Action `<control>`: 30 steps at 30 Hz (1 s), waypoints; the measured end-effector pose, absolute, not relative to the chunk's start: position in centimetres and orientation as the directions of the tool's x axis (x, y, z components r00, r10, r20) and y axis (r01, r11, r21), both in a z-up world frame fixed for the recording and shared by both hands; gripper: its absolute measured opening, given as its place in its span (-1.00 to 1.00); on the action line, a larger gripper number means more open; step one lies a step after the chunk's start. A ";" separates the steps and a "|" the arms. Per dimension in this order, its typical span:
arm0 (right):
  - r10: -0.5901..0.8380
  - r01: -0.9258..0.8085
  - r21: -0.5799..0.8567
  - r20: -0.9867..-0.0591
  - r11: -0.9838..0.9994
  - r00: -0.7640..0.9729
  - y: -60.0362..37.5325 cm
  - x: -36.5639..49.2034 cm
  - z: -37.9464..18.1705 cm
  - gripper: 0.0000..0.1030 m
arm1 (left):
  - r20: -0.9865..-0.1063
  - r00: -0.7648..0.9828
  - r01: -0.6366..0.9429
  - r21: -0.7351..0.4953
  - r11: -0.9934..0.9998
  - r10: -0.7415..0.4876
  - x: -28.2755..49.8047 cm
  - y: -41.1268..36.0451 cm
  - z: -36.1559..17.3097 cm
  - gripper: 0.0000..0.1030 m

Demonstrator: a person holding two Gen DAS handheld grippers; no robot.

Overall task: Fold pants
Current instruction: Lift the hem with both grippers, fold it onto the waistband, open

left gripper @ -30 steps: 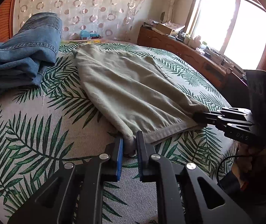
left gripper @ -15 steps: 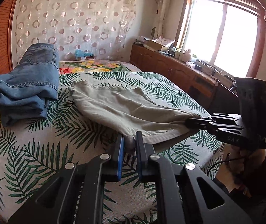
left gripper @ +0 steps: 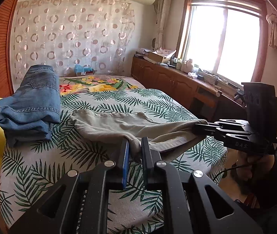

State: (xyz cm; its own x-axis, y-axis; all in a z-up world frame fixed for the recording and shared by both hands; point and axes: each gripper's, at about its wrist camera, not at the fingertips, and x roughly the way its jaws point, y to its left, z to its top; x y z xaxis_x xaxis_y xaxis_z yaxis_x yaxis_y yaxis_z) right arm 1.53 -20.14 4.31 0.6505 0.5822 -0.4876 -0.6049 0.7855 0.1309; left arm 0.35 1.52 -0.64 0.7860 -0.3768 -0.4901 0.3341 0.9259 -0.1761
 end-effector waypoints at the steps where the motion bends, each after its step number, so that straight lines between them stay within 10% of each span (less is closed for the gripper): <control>1: 0.583 -0.606 0.129 -0.484 0.785 0.653 -20.2 1.4 4.4 -0.87 | -0.487 0.788 0.335 -0.175 0.926 -0.377 0.3 1.5 -0.5 -0.75; 30: 0.526 -0.574 0.043 -0.460 0.818 0.716 -16.4 9.2 4.7 -0.87 | -0.505 0.804 0.287 -0.134 0.948 -0.315 8.1 2.5 -0.2 -0.75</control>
